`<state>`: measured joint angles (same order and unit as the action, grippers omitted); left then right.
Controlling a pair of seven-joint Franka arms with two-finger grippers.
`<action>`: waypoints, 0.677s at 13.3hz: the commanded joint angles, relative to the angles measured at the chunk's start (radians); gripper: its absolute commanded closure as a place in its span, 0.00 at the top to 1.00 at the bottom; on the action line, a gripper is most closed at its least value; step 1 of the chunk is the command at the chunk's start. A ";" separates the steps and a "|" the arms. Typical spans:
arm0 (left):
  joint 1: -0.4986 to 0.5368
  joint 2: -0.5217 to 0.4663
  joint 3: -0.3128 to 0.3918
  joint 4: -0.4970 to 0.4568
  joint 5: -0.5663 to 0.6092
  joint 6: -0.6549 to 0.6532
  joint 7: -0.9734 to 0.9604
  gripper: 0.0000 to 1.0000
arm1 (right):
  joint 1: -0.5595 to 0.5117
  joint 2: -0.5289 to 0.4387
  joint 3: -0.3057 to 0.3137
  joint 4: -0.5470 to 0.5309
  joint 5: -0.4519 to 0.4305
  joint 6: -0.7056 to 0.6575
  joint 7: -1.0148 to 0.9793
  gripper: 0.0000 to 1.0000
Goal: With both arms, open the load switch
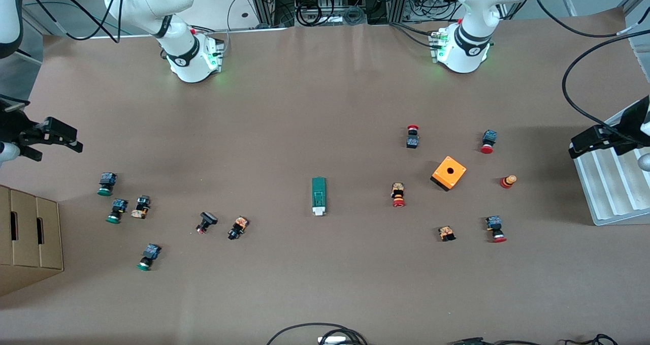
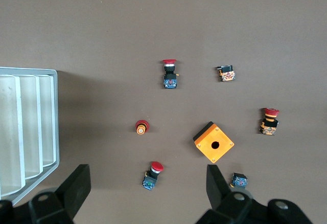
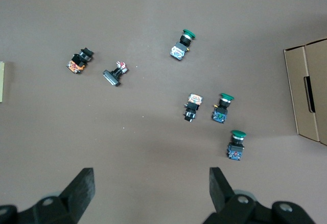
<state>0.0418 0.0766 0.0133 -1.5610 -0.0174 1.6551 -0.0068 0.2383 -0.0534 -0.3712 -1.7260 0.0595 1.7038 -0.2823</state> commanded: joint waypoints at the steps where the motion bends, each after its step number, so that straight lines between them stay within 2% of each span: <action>1: -0.002 -0.001 0.001 0.012 0.002 -0.012 0.011 1.00 | -0.002 -0.037 0.005 -0.035 -0.013 0.022 -0.005 1.00; 9: -0.002 0.000 0.001 0.012 0.004 -0.012 0.011 1.00 | 0.021 -0.008 0.002 -0.023 -0.024 0.005 -0.009 1.00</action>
<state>0.0418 0.0766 0.0133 -1.5610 -0.0173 1.6542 -0.0068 0.2440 -0.0575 -0.3691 -1.7340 0.0595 1.7119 -0.2859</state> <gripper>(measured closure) 0.000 0.000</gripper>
